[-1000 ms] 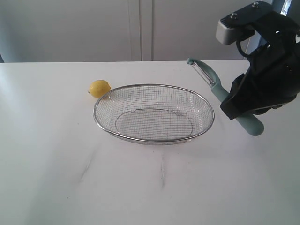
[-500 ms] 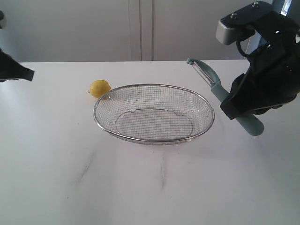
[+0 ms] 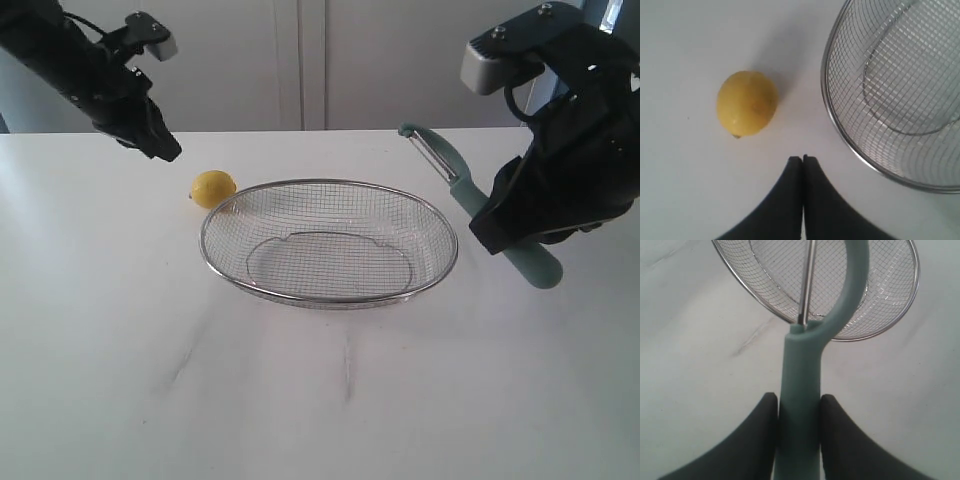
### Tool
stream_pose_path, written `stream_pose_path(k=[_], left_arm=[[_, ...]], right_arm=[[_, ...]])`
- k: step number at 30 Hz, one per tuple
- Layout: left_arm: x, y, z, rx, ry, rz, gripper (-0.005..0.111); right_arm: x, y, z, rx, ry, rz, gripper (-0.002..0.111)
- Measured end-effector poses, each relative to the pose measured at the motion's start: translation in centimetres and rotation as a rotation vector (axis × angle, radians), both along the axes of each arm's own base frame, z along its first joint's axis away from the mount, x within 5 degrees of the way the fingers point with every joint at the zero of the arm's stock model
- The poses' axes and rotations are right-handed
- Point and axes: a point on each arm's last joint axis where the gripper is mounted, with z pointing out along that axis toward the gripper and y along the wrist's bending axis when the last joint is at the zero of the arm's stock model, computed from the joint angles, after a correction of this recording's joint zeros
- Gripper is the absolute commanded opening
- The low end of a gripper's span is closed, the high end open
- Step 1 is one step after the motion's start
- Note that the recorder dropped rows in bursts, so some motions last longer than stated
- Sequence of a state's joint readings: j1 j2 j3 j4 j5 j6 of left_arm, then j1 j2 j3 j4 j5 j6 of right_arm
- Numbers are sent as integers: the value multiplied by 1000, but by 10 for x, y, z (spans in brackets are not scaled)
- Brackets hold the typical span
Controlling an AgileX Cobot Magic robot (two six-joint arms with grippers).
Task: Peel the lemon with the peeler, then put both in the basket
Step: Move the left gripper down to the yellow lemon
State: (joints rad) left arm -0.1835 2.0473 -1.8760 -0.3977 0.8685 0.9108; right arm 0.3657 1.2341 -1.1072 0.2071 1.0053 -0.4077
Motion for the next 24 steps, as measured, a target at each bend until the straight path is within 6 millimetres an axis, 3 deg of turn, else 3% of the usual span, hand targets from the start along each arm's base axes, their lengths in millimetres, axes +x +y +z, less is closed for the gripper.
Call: stream_pose_path(k=[6, 8, 24], left_arm=[[13, -3, -19, 106, -154, -243, 67], [18, -3, -23, 129, -205, -269, 75], [40, -6, -69, 141, -239, -257, 75]], right_arm=[[0, 0, 0, 0, 0, 0, 0], [0, 0, 0, 0, 0, 0, 0], [0, 0, 0, 2, -4, -1, 0]])
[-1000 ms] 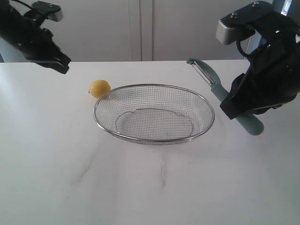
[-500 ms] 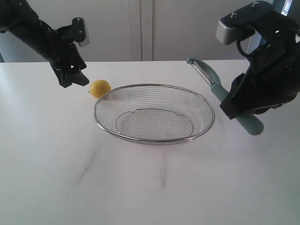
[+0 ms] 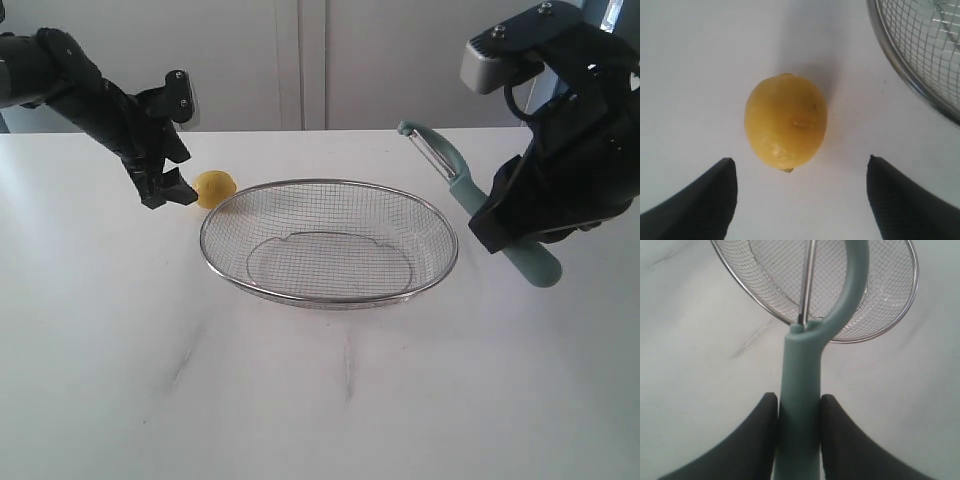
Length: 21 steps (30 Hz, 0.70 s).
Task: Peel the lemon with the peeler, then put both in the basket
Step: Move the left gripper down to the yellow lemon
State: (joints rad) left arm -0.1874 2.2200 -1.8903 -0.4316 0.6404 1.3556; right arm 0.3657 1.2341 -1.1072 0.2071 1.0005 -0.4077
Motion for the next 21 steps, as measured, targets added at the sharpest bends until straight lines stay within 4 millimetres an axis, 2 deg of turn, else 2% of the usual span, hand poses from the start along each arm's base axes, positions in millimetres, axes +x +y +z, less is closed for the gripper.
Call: stream_pose_path(k=[9, 17, 21], left_arm=[[5, -3, -8, -42, -9, 28, 75], [6, -3, -7, -15, -61, -40, 76], [7, -6, -8, -37, -73, -60, 87]], right_arm=[[0, 0, 0, 1, -4, -1, 0], [0, 0, 0, 1, -4, -1, 0], [0, 0, 0, 1, -4, -1, 0]])
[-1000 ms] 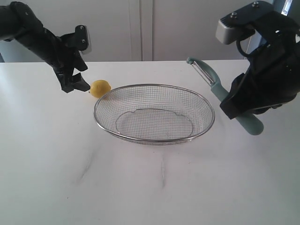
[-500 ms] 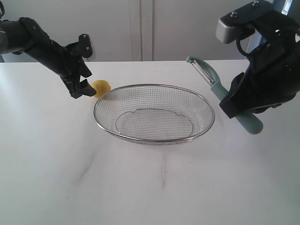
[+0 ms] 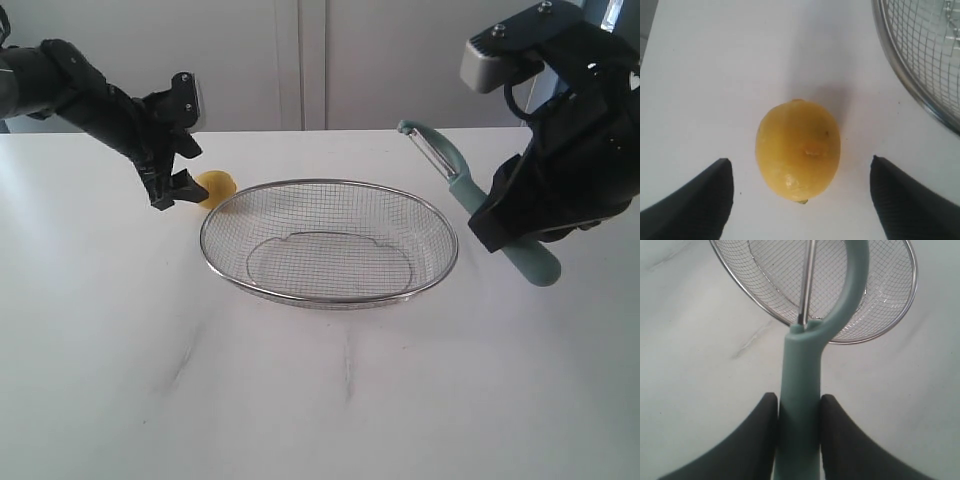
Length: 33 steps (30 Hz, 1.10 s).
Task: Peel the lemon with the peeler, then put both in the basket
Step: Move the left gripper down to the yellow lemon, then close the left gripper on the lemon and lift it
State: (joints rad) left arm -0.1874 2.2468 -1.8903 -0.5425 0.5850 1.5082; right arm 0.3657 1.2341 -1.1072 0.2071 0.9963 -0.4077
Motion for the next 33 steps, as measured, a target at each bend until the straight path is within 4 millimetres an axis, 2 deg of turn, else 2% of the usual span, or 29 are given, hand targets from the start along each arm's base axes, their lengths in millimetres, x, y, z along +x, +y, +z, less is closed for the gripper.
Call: stream_pose_path(k=[4, 28, 30, 32, 33], left_arm=[[2, -3, -7, -27, 3, -14, 92], [17, -7, -50, -119, 28, 96, 91], [18, -7, -52, -135, 25, 113, 88], [19, -8, -53, -141, 20, 122, 79], [19, -9, -54, -140, 19, 123, 70]], right_arm=[[0, 0, 0, 0, 0, 0, 0], [0, 0, 0, 0, 0, 0, 0], [0, 0, 0, 0, 0, 0, 0], [0, 0, 0, 0, 0, 0, 0], [0, 0, 0, 0, 0, 0, 0]])
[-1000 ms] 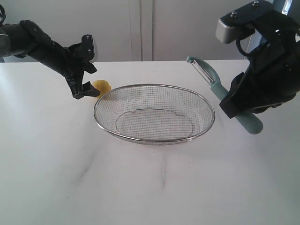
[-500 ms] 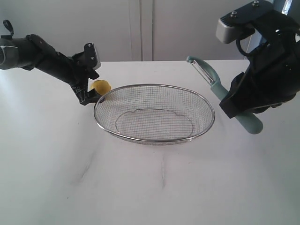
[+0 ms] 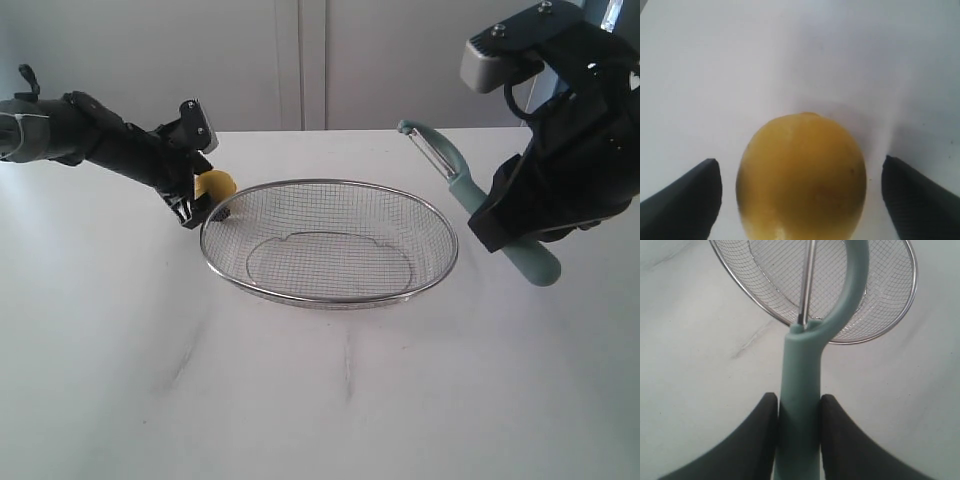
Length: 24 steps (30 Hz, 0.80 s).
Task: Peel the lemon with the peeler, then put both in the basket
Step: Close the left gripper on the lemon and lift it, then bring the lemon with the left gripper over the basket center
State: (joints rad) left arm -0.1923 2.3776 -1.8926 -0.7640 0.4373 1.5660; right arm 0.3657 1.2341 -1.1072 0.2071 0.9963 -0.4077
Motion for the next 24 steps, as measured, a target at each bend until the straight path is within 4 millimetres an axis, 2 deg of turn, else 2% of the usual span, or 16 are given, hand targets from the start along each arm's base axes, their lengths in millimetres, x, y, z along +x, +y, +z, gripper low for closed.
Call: stream_pose_path(k=[4, 6, 7, 11, 17, 20, 24], left_arm=[[0, -7, -1, 4, -12, -2, 25], [-1, -8, -1, 1, -10, 1, 6], [-1, -9, -1, -6, -2, 9, 0], [-2, -9, 0, -5, 30, 44, 0], [-11, 4, 13, 163, 111, 116, 0], [-17, 15, 29, 172, 212, 315, 0], [-26, 30, 68, 173, 238, 551, 0]], right_arm=[[0, 0, 0, 0, 0, 0, 0], [0, 0, 0, 0, 0, 0, 0], [0, 0, 0, 0, 0, 0, 0], [0, 0, 0, 0, -1, 0, 0], [0, 0, 0, 1, -2, 0, 0], [0, 0, 0, 1, -3, -1, 0], [0, 0, 0, 2, -4, -1, 0]])
